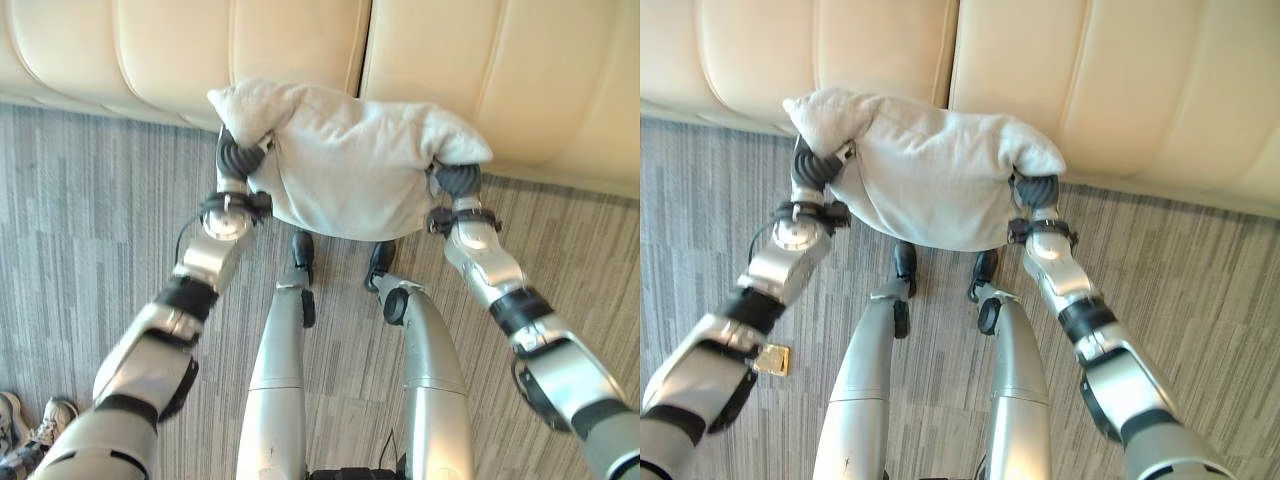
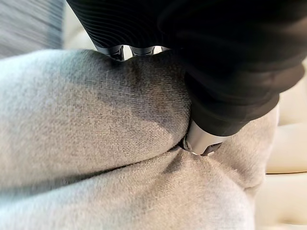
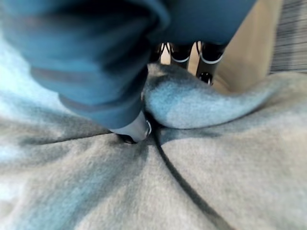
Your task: Pick up all the scattered cushions and arrange them neatly on the sofa.
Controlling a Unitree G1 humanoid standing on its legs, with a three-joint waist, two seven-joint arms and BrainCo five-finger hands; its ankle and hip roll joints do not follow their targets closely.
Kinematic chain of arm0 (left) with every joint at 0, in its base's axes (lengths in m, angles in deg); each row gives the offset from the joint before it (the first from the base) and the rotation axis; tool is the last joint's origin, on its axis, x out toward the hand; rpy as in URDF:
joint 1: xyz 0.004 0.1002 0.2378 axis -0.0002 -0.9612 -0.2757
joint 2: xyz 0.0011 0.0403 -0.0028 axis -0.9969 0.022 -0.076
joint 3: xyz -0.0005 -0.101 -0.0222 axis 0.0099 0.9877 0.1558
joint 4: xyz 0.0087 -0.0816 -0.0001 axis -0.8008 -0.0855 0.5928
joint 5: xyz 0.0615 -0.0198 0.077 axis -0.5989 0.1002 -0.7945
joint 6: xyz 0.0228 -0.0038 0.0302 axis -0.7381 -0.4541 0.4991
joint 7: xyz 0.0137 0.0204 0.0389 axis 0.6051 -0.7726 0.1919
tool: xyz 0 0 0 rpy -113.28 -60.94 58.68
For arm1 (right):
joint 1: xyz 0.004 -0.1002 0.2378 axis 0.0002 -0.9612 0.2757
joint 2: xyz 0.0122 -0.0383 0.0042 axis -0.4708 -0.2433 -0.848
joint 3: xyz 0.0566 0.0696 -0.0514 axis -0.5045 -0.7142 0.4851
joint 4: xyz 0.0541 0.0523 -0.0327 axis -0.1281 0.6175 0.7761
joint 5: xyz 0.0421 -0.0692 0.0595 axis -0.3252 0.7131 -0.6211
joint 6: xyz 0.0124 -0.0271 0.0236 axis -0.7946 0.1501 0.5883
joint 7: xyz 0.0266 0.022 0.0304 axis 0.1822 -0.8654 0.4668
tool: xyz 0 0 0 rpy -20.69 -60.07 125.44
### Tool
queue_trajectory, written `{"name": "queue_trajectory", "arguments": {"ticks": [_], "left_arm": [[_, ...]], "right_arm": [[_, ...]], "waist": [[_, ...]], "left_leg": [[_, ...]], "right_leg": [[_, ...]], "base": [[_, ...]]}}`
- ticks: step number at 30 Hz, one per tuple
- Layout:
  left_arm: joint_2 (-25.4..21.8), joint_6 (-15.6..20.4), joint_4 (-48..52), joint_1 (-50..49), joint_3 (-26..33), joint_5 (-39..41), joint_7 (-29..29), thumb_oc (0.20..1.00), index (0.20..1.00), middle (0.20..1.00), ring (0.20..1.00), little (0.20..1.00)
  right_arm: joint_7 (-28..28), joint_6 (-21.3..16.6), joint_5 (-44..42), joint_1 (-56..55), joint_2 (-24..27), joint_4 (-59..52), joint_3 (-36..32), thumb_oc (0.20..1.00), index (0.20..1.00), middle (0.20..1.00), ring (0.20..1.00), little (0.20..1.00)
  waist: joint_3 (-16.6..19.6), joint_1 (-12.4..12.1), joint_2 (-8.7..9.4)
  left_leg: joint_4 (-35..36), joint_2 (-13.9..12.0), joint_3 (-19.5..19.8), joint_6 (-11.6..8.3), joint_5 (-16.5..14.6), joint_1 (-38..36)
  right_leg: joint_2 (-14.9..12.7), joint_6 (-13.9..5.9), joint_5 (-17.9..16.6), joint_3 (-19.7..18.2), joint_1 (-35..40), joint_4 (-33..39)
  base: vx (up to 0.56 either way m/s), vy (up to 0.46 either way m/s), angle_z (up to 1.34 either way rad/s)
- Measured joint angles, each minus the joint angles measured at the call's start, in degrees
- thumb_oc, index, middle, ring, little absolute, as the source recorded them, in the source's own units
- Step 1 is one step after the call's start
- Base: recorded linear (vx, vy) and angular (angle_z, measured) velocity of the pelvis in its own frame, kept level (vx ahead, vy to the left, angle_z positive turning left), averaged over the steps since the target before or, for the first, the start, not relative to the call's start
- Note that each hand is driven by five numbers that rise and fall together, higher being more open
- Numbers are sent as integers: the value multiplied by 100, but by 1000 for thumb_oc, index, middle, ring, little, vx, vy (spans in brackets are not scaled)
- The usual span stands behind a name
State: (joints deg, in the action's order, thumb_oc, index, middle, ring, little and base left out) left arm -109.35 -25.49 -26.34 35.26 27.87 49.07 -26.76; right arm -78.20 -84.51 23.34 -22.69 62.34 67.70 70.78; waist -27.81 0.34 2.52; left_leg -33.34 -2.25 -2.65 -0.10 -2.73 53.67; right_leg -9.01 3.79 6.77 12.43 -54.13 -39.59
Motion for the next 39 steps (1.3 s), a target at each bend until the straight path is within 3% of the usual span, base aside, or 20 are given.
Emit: {"name": "queue_trajectory", "arguments": {"ticks": [6, 9, 15, 19, 27, 31, 32, 33, 35, 36, 39], "left_arm": [[174, 15, 1357, -1858, 482, -572, 234, 200, 200, 200, 200, 200], [290, 48, 1715, -2705, 621, -604, 459, 200, 200, 200, 200, 200], [216, 69, 2137, -4006, 758, -603, 925, 200, 200, 200, 200, 200], [200, 57, 2258, -4437, 842, -602, 1153, 200, 200, 200, 200, 200], [230, -41, 2320, -4603, 864, -607, 1266, 200, 200, 200, 200, 200], [259, -116, 2302, -4673, 983, -766, 1372, 200, 200, 200, 200, 200], [281, -138, 2298, -4740, 975, -784, 1380, 200, 200, 200, 200, 200], [275, -137, 2328, -4848, 988, -785, 1381, 200, 200, 200, 200, 200], [287, -149, 2325, -4925, 1002, -785, 1382, 200, 200, 200, 200, 200], [334, -156, 2314, -4946, 1030, -784, 1381, 200, 200, 200, 200, 200], [397, -161, 2181, -4875, 1064, -789, 1416, 200, 200, 200, 200, 200]], "right_arm": [[661, -18, 197, -2275, -93, -1793, -479, 200, 200, 200, 200, 200], [1079, -3, 240, -3151, -118, -2211, -590, 200, 200, 200, 200, 200], [1723, -6, 250, -4225, -10, -2723, -779, 200, 200, 200, 200, 200], [2019, 34, 393, -4391, 43, -2795, -948, 200, 200, 200, 200, 200], [2083, 119, 639, -4457, 130, -2797, -985, 200, 200, 200, 200, 200], [2228, 168, 642, -4513, 146, -2801, -965, 200, 200, 200, 200, 200], [2265, 207, 642, -4585, 147, -2807, -961, 200, 200, 200, 200, 200], [2290, 225, 644, -4637, 146, -2808, -941, 200, 200, 200, 200, 200], [2349, 239, 645, -4652, 150, -2812, -934, 200, 200, 200, 200, 200], [2390, 242, 645, -4630, 153, -2813, -937, 200, 200, 200, 200, 200], [2431, 262, 643, -4705, 146, -2814, -935, 200, 200, 200, 200, 200]], "waist": [[138, 97, 50], [547, 125, 95], [1284, 180, 171], [1424, 157, 173], [1594, 101, 170], [1618, 140, 118], [1619, 207, 76], [1630, 224, 65], [1615, 226, 43], [1577, 192, -21], [1542, 328, -84]], "left_leg": [[1097, 73, -142, 54, 44, -2108], [1631, 94, -211, 41, 48, -2957], [2412, 140, -286, 95, 166, -4002], [2756, 151, -438, 117, 210, -4519], [2768, 204, -819, 247, 37, -4765], [2769, 149, -914, 345, -130, -4783], [2780, 156, -868, 369, -126, -4807], [2778, 158, -872, 390, -119, -4814], [2789, 154, -846, 429, -134, -4791], [2780, 109, -851, 437, -139, -4762], [2698, 112, -671, 440, -174, -4792]], "right_leg": [[84, -242, -200, 4, 2066, 1138], [153, -350, -262, -11, 2901, 1696], [257, -482, -428, -55, 3933, 2565], [321, -553, -581, -161, 4438, 3033], [368, -714, -797, -605, 4444, 2998], [282, -962, -929, -778, 3791, 1860], [245, -1108, -807, -771, 3521, 1408], [227, -1173, -763, -750, 3435, 1406], [159, -1110, -672, -578, 3295, 1672], [162, -1159, -624, -424, 3233, 2140], [96, -1339, -715, -446, 3112, 3221]], "base": [[152, 14, -8], [223, 22, -10], [232, 50, -7], [176, 80, -15], [88, 163, -32], [143, 94, -16], [232, 6, 10], [272, -30, 13], [438, -68, -1], [453, -66, -1], [414, -75, 30]]}}
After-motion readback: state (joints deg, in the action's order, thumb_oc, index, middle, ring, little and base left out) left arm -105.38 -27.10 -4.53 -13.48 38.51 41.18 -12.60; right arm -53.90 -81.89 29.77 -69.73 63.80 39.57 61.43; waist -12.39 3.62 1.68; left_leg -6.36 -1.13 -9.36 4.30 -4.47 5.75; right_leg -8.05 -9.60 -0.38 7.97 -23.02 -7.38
